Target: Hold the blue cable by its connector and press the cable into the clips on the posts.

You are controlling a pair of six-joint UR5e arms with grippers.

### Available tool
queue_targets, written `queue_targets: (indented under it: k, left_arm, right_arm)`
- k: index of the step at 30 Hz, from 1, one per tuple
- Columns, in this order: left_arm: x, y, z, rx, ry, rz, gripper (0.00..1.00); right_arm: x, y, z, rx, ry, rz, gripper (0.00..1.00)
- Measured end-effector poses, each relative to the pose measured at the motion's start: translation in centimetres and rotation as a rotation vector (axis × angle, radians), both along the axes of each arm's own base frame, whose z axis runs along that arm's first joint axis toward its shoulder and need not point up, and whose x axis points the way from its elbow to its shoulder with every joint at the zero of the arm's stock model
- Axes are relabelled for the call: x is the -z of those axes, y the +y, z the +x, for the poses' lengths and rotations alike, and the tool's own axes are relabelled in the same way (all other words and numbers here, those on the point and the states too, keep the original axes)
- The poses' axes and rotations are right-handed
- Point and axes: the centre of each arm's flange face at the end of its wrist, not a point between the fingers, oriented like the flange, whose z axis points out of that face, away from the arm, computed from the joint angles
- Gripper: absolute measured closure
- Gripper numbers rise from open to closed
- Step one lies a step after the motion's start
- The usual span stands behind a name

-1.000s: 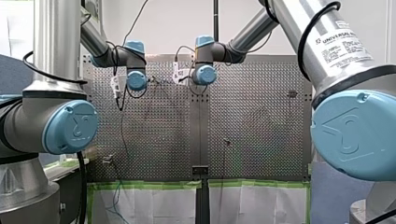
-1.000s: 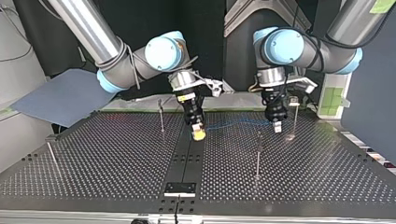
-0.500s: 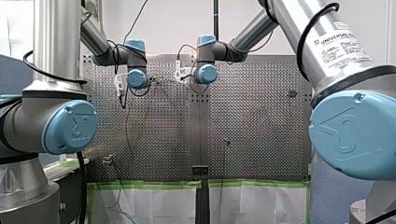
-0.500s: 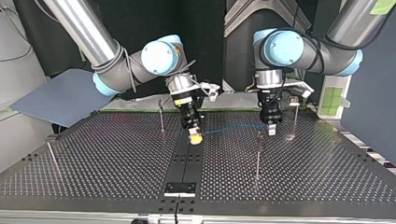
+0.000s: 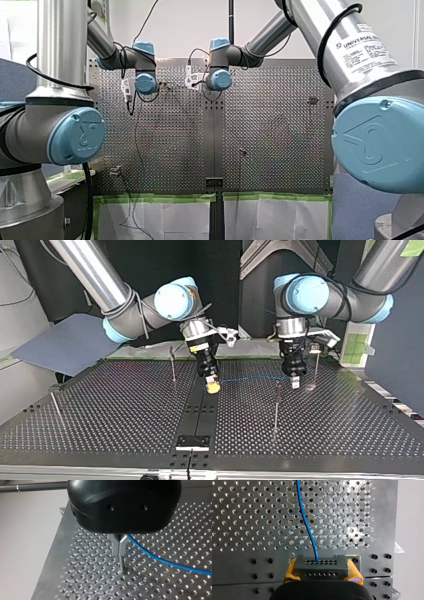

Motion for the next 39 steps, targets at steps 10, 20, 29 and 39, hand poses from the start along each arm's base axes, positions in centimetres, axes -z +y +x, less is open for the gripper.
queue_targets:
  k: [10, 20, 29, 39]
  left_arm:
    - [1.2, 0.2, 1.6, 0.005, 0.017, -0.013, 0.99]
    - [0.6, 0.9, 2.8, 0.011, -0.014, -0.018, 0.99]
    - [-0.8, 1.3, 3.9, 0.025, -0.043, -0.033, 0.99]
    - [-0.9, 1.5, 5.9, 0.046, -0.001, -0.027, 0.99]
  right_arm:
    - [-0.4, -0.5, 0.0, 0.005, 0.000, 0.001, 1.00]
    - [0.3, -1.1, 0.0, 0.003, 0.008, 0.007, 1.00]
    - [0.4, -1.8, -0.2, 0.003, 0.007, 0.005, 1.00]
    - [0.6, -2.7, -0.6, 0.007, 0.007, 0.003, 1.00]
